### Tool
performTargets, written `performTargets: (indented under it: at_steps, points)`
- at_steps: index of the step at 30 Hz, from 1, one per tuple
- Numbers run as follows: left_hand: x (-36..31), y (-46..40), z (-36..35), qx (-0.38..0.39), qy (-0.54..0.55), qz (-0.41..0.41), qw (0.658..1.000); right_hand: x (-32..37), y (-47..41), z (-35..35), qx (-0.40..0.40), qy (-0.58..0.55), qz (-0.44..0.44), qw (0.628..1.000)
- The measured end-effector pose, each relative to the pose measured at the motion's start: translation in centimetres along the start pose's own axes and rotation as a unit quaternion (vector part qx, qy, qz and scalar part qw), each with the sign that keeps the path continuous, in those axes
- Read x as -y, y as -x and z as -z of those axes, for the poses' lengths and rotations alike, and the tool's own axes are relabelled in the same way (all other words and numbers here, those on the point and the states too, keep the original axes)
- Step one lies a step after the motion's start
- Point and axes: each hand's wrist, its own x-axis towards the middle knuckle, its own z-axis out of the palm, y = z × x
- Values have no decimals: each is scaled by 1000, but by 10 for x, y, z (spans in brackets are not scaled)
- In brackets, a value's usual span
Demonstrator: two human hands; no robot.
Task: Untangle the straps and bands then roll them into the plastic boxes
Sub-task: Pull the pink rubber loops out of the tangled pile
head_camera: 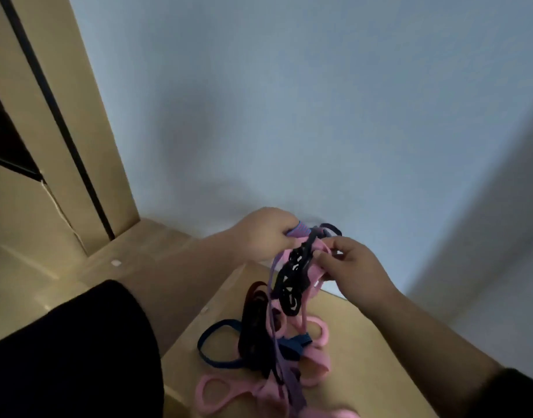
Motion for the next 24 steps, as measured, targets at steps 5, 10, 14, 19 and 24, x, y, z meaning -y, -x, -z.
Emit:
performTargets:
  at_steps: [5,10,14,19,24]
  points:
    - [61,-5,-68,73,126,12,989,-53,-1,-42,-25,81,-112,990]
    - [100,3,-116,132,137,-15,982,-101,14,-70,-68,130,-212,966]
    - [124,8,-151,200,174,17,964,-126,28,-82,-117,124,-271,947]
    - [141,16,-183,202,230,96,947,-152,46,-88,-98,130,-338,927]
    - [135,20,-191,213,258,189,923,-181,53,-84,-44,152,-363,918]
